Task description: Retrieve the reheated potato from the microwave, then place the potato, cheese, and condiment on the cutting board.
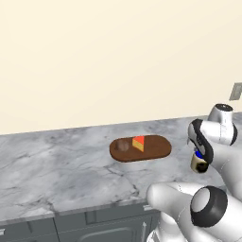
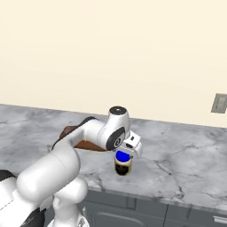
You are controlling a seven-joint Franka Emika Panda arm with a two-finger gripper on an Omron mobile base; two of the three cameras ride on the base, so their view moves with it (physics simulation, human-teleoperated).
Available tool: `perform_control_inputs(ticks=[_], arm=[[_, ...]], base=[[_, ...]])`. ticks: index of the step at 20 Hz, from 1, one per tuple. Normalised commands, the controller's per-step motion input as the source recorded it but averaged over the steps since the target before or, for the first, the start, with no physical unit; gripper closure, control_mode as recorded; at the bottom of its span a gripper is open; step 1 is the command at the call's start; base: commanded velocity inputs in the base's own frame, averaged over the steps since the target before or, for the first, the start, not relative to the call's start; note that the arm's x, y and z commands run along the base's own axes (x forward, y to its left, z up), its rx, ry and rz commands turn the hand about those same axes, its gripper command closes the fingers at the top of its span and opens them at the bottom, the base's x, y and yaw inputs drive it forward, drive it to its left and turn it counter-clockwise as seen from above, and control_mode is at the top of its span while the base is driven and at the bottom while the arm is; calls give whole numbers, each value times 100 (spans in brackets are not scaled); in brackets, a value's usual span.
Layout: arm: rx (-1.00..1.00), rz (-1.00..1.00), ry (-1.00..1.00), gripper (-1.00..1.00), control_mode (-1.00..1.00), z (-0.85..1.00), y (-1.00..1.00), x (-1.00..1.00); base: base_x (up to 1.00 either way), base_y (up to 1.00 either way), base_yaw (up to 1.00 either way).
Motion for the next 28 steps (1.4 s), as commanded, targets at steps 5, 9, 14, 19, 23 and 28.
perform_control_inputs(ticks=[5, 9, 14, 19, 23, 28], arm=[[0, 0, 0, -100, -100, -4, 0, 0], [0, 0, 0, -100, -100, -9, 0, 3], [0, 0, 1, -100, -100, -8, 0, 5], [0, 0, 2, -100, -100, -12, 0, 0], [0, 0, 5, -100, -100, -7, 0, 2], [0, 0, 4, -100, -100, -6, 0, 2]], base=[[0, 0, 0], [0, 0, 0], [0, 0, 0], [0, 0, 0], [0, 0, 0], [0, 0, 0]])
